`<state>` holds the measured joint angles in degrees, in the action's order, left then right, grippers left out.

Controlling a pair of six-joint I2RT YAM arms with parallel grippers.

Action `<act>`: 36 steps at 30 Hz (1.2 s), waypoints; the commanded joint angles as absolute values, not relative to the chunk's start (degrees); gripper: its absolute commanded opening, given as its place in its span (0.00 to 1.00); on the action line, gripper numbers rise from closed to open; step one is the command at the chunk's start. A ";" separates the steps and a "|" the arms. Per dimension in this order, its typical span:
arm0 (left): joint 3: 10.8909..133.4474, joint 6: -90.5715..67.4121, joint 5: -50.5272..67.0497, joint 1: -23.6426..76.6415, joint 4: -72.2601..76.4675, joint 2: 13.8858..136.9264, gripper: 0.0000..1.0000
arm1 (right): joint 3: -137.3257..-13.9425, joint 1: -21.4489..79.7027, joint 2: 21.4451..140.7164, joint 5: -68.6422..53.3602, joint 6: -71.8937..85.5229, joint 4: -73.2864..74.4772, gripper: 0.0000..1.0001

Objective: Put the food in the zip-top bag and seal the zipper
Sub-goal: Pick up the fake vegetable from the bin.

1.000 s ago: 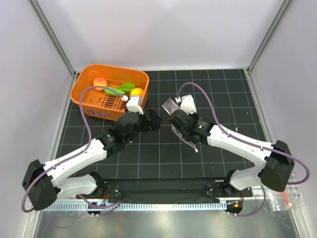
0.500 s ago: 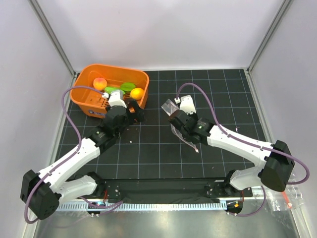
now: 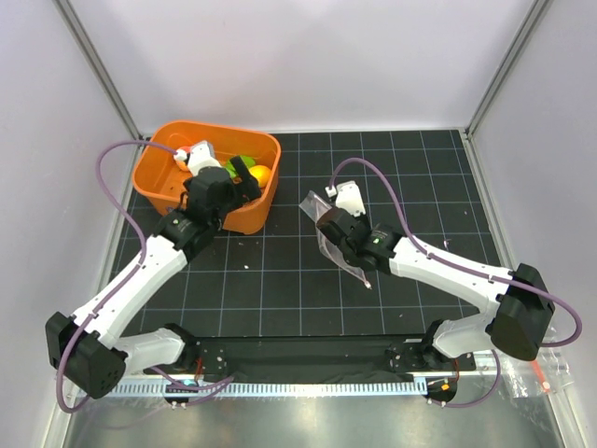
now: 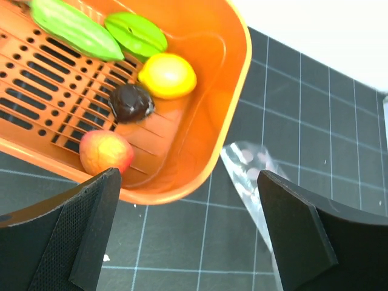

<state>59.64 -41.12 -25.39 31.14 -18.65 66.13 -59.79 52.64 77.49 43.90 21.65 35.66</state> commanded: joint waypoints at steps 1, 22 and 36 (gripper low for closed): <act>64.07 -42.71 -26.55 29.10 -25.13 66.53 0.99 | -59.68 52.56 76.55 43.94 20.74 32.52 0.01; 82.43 -50.26 -26.82 17.93 -17.96 85.68 1.00 | -55.55 52.56 72.16 40.95 21.79 30.23 0.01; 102.87 -38.49 -28.57 16.18 -22.96 108.18 1.00 | -64.50 53.44 77.87 44.03 23.73 36.81 0.01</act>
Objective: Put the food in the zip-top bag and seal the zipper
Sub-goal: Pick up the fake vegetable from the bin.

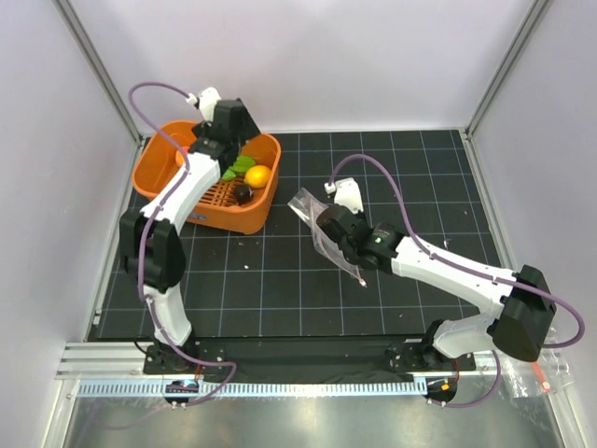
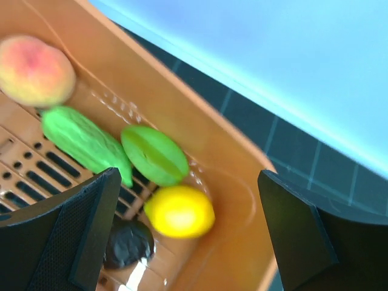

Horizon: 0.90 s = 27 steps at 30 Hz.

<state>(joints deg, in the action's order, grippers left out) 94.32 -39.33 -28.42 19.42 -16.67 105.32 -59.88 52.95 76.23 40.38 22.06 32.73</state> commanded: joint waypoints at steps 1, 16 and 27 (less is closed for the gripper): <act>105.53 -39.71 -27.52 14.08 -26.51 112.20 1.00 | -66.16 53.44 78.31 44.56 24.08 39.96 0.01; 98.55 -53.43 -20.39 10.55 -30.17 109.36 0.95 | -69.52 53.61 77.17 45.17 24.43 44.38 0.01; 99.75 -61.70 -20.92 6.95 -32.43 113.45 0.96 | -68.21 53.61 74.71 43.68 26.89 44.65 0.01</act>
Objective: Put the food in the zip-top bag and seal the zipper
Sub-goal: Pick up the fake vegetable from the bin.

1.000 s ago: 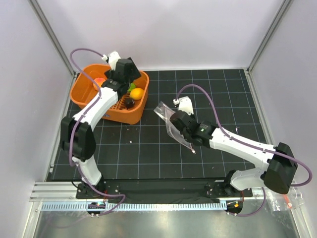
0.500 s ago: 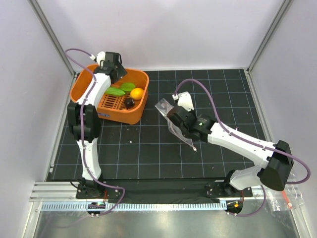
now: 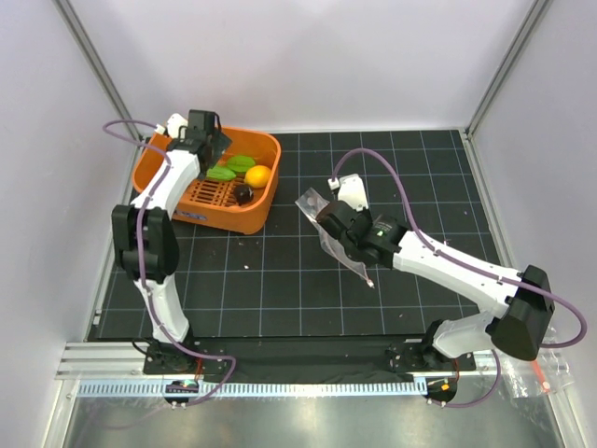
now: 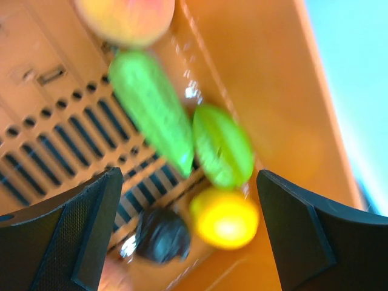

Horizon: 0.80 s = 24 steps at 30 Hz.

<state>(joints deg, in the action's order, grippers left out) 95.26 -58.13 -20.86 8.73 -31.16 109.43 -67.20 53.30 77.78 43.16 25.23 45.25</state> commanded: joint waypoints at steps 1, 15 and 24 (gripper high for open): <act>101.06 -61.79 -20.83 6.60 -32.78 116.34 0.96 | -67.94 53.70 74.62 43.77 26.81 44.30 0.01; 111.71 -66.71 -18.56 4.13 -44.21 130.94 0.79 | -71.98 53.61 76.90 44.65 28.21 47.63 0.01; 106.62 -60.39 -14.24 4.74 -40.44 122.19 0.14 | -73.47 53.61 77.87 45.44 30.32 50.80 0.01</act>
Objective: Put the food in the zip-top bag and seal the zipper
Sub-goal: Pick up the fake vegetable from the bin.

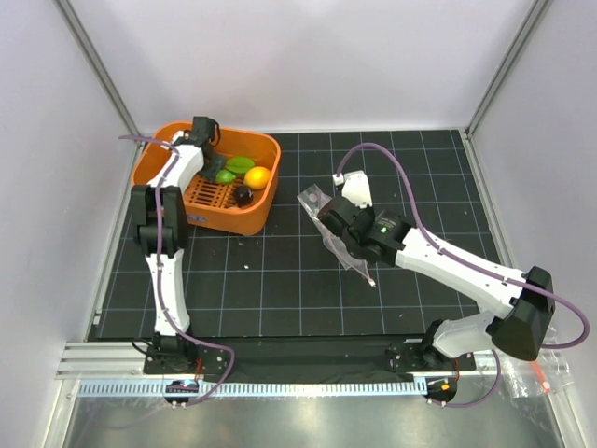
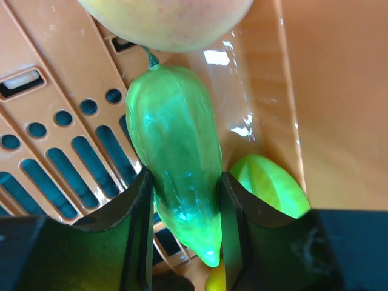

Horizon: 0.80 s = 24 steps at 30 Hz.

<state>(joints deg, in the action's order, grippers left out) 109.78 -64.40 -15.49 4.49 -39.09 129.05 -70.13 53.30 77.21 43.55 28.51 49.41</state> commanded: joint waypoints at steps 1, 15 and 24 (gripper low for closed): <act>105.22 -59.86 -13.89 5.09 -39.82 117.64 0.14 | -74.26 53.61 78.65 45.27 30.67 51.41 0.01; 76.57 -55.11 -8.70 15.63 -21.89 80.90 0.12 | -84.11 53.09 91.31 34.72 37.09 61.08 0.01; 59.16 -55.11 -4.05 30.22 -7.04 63.47 0.02 | -88.15 52.04 90.09 26.02 39.81 60.91 0.01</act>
